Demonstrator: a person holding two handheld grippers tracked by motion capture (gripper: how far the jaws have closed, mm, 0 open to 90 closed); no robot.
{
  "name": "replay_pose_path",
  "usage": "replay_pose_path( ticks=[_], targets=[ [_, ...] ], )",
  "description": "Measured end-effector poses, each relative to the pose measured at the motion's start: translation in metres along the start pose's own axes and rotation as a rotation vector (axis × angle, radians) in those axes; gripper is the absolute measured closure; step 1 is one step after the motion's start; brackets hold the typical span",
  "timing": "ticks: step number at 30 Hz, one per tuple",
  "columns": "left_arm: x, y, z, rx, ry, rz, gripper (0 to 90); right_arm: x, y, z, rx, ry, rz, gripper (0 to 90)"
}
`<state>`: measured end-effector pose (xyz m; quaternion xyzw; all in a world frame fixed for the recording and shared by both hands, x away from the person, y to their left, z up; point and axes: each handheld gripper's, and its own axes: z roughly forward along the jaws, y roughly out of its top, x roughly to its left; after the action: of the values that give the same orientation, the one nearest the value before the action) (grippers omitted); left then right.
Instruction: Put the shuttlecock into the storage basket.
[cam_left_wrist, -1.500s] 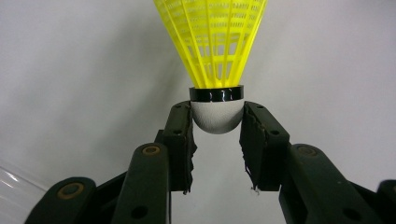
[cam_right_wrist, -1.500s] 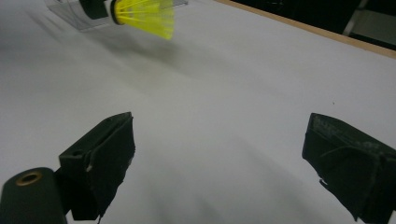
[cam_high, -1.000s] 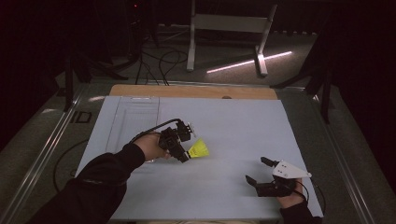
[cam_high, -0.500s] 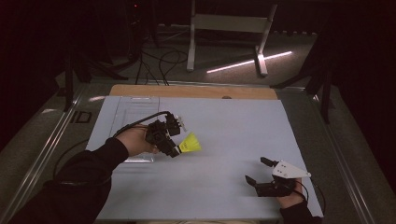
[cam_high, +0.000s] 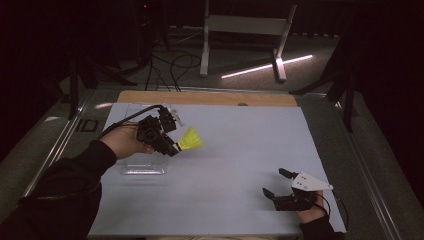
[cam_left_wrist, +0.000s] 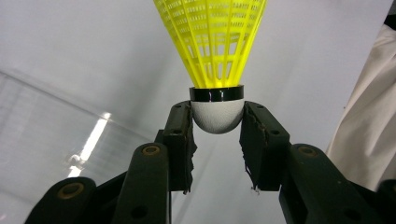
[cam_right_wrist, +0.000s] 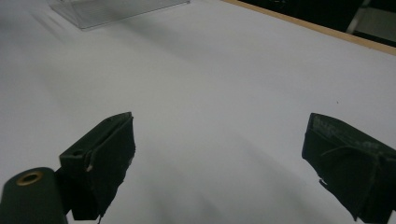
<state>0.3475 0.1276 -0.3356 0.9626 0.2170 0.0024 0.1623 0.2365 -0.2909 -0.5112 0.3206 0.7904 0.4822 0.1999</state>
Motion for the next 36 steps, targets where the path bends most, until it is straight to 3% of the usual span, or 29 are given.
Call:
replay_pose_path(
  ticks=[3, 11, 15, 23, 36],
  targets=[
    [0.004, -0.005, -0.01, -0.01, 0.022, -0.006, 65.9, 0.0, 0.0, 0.001, -0.001, 0.001, 0.001, 9.6],
    [0.019, -0.022, -0.034, -0.046, 0.056, -0.101, 65.9, 0.0, 0.0, 0.001, 0.001, 0.001, 0.002, 9.7],
    [0.024, -0.031, -0.043, -0.056, 0.087, -0.128, 65.9, 0.0, 0.0, 0.001, 0.003, 0.0, 0.0, 9.6],
    [0.038, -0.054, -0.059, -0.071, 0.134, -0.254, 65.9, 0.0, 0.0, 0.001, 0.0, 0.003, 0.001, 9.6],
    [0.051, -0.094, -0.054, -0.063, 0.166, -0.413, 65.8, 0.001, 0.001, 0.001, 0.003, 0.0, -0.002, 9.7]
  ],
)
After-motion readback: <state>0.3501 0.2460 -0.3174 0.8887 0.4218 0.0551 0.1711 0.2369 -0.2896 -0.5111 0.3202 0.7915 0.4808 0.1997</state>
